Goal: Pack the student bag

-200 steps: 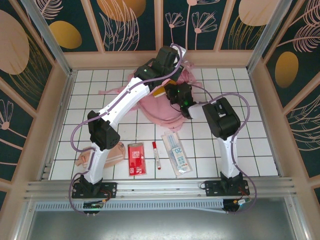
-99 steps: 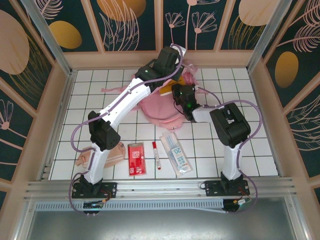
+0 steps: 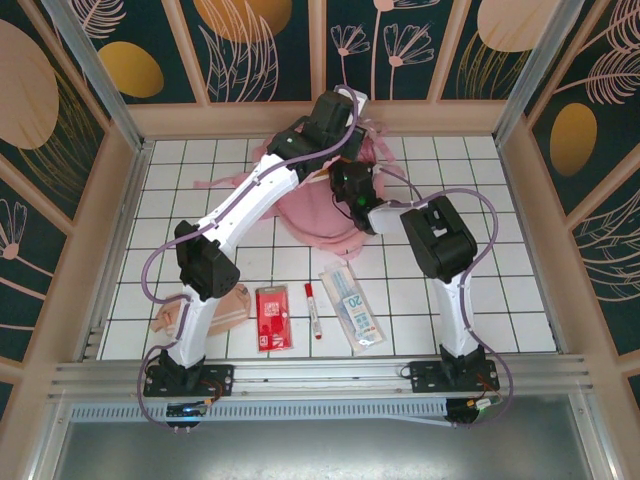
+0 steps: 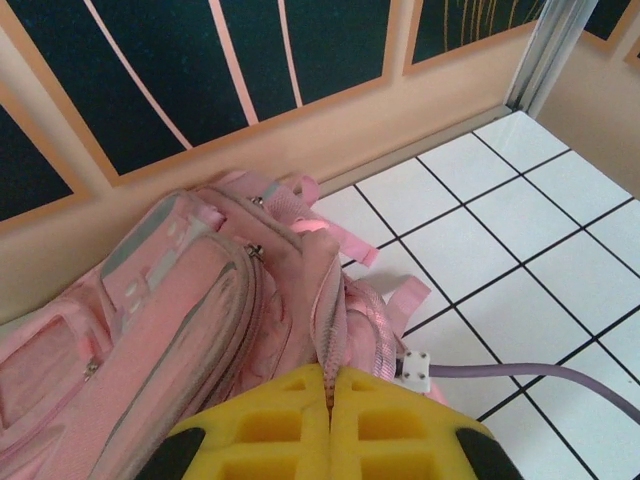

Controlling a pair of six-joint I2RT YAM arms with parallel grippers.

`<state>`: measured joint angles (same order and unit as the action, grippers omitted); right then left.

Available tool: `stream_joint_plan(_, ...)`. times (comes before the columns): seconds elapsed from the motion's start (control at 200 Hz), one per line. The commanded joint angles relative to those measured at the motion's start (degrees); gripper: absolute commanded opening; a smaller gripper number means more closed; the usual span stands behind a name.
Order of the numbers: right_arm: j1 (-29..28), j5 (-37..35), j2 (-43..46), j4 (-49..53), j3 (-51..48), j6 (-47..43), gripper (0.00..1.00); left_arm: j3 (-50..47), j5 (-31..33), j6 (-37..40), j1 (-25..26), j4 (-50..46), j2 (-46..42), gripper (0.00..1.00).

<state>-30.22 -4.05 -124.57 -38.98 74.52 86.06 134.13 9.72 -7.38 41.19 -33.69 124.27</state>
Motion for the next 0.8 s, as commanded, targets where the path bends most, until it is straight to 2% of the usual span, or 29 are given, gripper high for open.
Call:
stream_joint_plan(0.0, 0.2, 9.2, -0.2, 0.1, 0.2, 2.4, 0.23, 2.8, 0.7, 0.0, 0.7, 5.8, -1.5, 0.0)
stream_joint_plan(0.095, 0.9, 12.7, 3.3, 3.4, -2.7, 0.8, 0.31, 2.7, 2.0, 1.1, 0.6, 5.7, -1.1, 0.0)
stream_joint_plan(0.225, 2.6, 14.0, 11.1, 10.3, -8.4, -2.0, 0.46, 2.0, 3.6, 2.0, 0.6, 5.5, -0.5, 0.0)
stream_joint_plan(0.39, 5.5, 17.8, 21.4, 20.7, -13.6, -6.7, 0.5, -0.3, 4.1, 2.3, 0.6, 5.3, 0.3, 0.0)
stream_joint_plan(0.51, 7.6, 20.6, 30.1, 25.8, -19.1, -11.1, 0.52, -1.6, 0.6, 2.8, 0.6, 4.6, 0.7, 0.0)
stream_joint_plan(0.55, 8.3, 20.4, 33.5, 28.1, -21.0, -13.0, 0.52, -1.4, -0.9, 2.8, 0.6, 3.7, 0.9, 0.16)
stream_joint_plan(0.58, 9.0, 20.2, 36.0, 29.3, -22.5, -14.6, 0.52, -1.2, -2.2, 2.8, 0.6, 3.0, 1.0, 0.22)
stream_joint_plan(0.715, 12.3, 17.5, 46.5, 38.7, -26.0, -23.3, 0.52, -1.7, -5.6, 2.4, 0.6, 0.7, -0.6, 0.27)
stream_joint_plan(0.796, 14.1, 14.9, 51.0, 45.8, -25.5, -29.4, 0.52, -2.3, -6.2, 2.4, 0.4, -0.6, -2.1, 0.36)
